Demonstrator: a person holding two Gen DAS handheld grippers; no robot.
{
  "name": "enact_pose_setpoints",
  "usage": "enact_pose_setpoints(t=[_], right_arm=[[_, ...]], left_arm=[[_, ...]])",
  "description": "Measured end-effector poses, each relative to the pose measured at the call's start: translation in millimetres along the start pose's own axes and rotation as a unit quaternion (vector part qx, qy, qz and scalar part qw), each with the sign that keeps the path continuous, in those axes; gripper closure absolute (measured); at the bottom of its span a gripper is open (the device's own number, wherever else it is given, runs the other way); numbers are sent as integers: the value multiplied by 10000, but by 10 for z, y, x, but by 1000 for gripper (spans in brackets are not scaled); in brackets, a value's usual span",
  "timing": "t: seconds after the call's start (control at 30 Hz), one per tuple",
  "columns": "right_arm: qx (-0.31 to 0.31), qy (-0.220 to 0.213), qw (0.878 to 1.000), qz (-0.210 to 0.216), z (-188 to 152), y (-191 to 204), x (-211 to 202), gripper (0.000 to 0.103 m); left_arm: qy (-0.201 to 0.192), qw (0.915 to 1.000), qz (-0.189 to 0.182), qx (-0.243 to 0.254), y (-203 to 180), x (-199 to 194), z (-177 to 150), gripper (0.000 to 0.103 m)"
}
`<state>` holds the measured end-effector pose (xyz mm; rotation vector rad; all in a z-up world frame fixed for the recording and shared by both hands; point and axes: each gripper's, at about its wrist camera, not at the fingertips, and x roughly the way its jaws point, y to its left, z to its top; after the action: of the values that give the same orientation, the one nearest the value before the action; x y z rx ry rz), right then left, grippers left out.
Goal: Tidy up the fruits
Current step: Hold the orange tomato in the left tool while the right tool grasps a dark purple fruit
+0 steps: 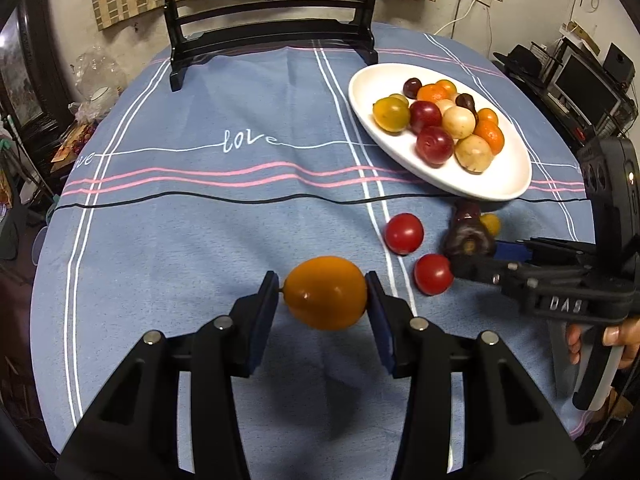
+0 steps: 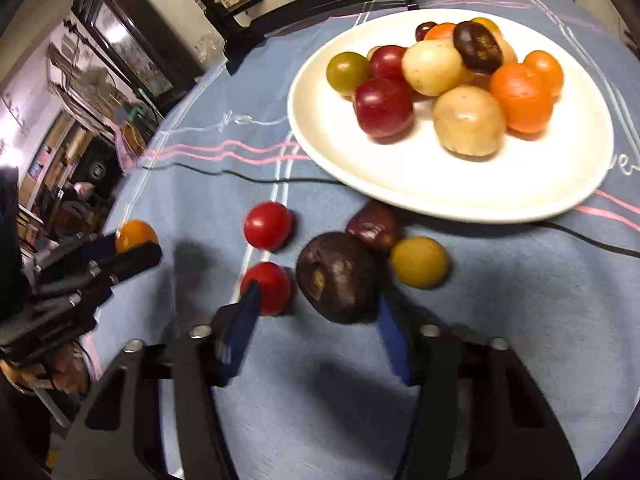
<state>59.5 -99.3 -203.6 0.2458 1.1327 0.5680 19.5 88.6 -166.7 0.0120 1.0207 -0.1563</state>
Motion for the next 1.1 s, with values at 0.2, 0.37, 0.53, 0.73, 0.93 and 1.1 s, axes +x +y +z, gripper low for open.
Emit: enact_pose_setpoints(t=[0.2, 0.37, 0.53, 0.73, 0.93, 1.1], right_arm=[[-171, 84, 9998, -8, -80, 33, -78, 77], [-26, 10, 10000, 84, -165, -13, -182, 77], [148, -107, 9998, 115, -298, -93, -377, 78], [-61, 78, 9996, -276, -453, -127, -448, 74], [-320, -210, 9953, -885, -541, -122, -579, 14], [-641, -169, 9894, -1292, -506, -13, -446, 14]], left_arm=[[-21, 10000, -65, 35, -57, 10, 27, 58], [-42, 9999, -108, 87, -127, -14, 32, 58], [-173, 9996, -144, 174, -181, -97, 80, 59], [-171, 9998, -59, 21, -64, -132, 4, 58], [-227, 9984, 151, -504, 339, -240, -62, 58], [-179, 9984, 228, -486, 368, -243, -132, 57]])
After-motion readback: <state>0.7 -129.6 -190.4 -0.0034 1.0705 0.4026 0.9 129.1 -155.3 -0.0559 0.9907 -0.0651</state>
